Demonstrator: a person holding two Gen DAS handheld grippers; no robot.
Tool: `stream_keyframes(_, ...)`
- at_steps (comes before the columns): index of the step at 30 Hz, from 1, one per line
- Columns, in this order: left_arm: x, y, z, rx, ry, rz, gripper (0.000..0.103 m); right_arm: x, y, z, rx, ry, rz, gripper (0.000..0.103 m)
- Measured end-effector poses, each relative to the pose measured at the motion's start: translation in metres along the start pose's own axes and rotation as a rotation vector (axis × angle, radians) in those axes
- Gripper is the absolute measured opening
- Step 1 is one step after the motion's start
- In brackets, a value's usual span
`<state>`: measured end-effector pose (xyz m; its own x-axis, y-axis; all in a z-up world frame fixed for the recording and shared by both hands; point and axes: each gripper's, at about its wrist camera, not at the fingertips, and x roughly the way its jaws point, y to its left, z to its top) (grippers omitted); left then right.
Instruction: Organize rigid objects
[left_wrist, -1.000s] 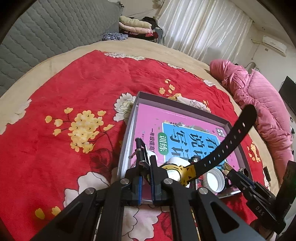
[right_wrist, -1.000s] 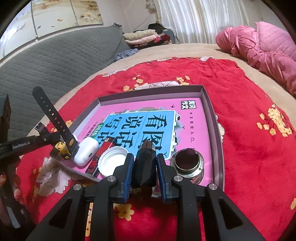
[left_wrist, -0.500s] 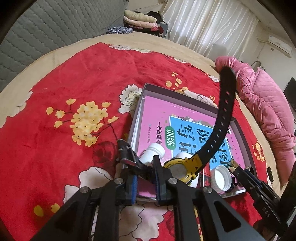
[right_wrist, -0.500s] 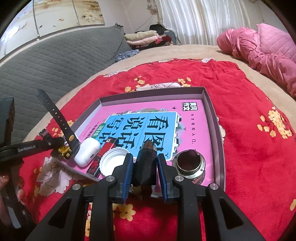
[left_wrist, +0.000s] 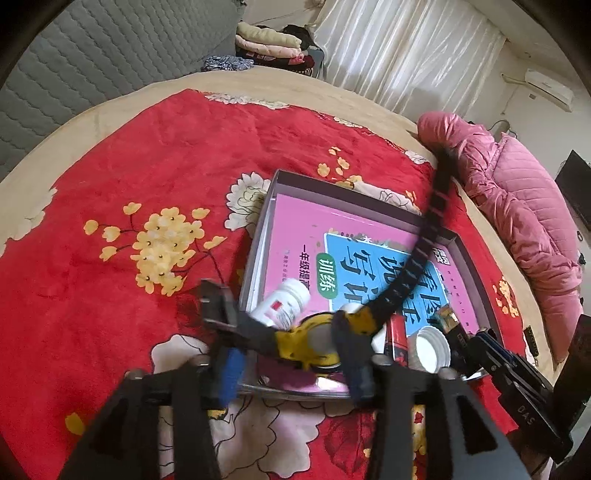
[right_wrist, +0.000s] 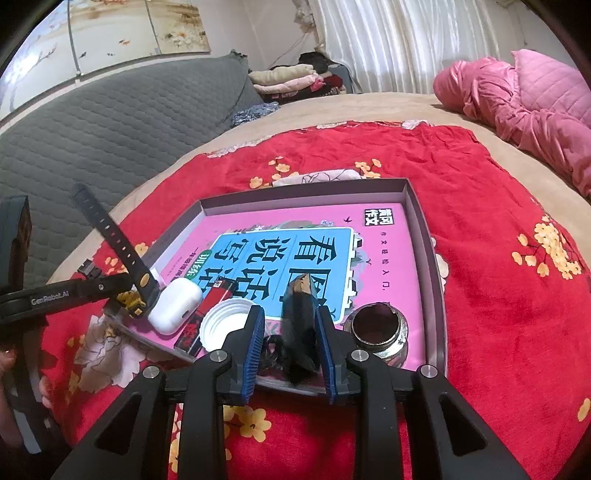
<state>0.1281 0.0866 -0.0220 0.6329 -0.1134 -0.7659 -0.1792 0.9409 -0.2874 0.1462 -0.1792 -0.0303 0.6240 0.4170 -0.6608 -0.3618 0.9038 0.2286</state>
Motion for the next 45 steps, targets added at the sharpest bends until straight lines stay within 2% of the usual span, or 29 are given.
stream_keyframes(17, -0.005, 0.002, 0.001, 0.013, -0.003, -0.005, 0.05, 0.0, 0.001, 0.0, -0.006, -0.006, 0.004, 0.032)
stream_keyframes(18, -0.006, 0.001, 0.001, 0.016, -0.001, -0.006, 0.05, -0.001, 0.001, 0.0, -0.006, -0.009, 0.006, 0.034)
stream_keyframes(20, -0.007, 0.001, 0.0, 0.026, -0.002, -0.004, 0.05, -0.001, 0.001, 0.001, -0.006, -0.013, 0.008, 0.047)
stream_keyframes(21, -0.008, 0.0, -0.001, 0.029, -0.001, -0.003, 0.05, -0.002, 0.001, 0.001, -0.007, -0.017, 0.01, 0.049)
stream_keyframes(25, -0.009, -0.004, -0.002, 0.039, 0.001, -0.005, 0.051, -0.004, 0.002, 0.001, -0.01, -0.018, 0.009, 0.05)
stream_keyframes(28, -0.01, -0.007, -0.003, 0.052, 0.001, -0.008, 0.06, -0.004, 0.002, 0.001, -0.01, -0.021, 0.005, 0.05)
stream_keyframes(30, -0.012, -0.01, -0.003, 0.061, -0.001, -0.012, 0.062, -0.006, 0.002, 0.002, -0.013, -0.028, 0.0, 0.051)
stream_keyframes(38, -0.021, -0.021, -0.006, 0.09, -0.015, -0.037, 0.062, -0.017, 0.003, 0.003, -0.027, -0.068, -0.009, 0.065)
stream_keyframes(41, -0.027, -0.025, -0.008, 0.097, -0.032, -0.045, 0.072, -0.024, 0.004, 0.002, -0.031, -0.089, -0.023, 0.073)
stream_keyframes(45, -0.038, -0.034, -0.013, 0.138, -0.062, -0.036, 0.074, -0.035, 0.007, 0.0, -0.044, -0.107, -0.049, 0.074)
